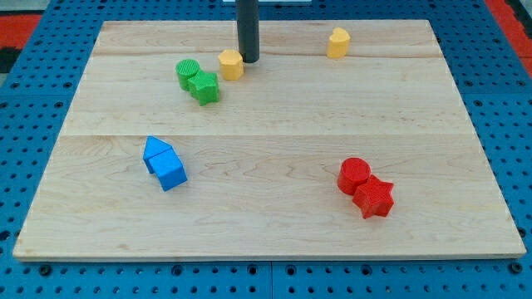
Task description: Move the yellow hexagon beside green star
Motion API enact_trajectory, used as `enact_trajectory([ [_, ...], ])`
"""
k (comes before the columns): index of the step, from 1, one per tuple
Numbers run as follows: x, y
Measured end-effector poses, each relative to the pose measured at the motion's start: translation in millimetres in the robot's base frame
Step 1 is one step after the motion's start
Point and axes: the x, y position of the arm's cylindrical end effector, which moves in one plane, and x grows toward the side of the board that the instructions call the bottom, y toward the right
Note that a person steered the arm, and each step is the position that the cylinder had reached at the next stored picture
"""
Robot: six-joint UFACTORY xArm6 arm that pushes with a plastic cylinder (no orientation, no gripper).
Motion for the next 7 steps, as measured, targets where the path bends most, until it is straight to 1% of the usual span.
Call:
enact_trajectory([
  [1, -7.3, -27.5],
  [4, 4.5, -29.4],
  [5, 16.1, -29.4],
  [6, -9.0, 11.9],
  [7, -52.6, 26.8],
])
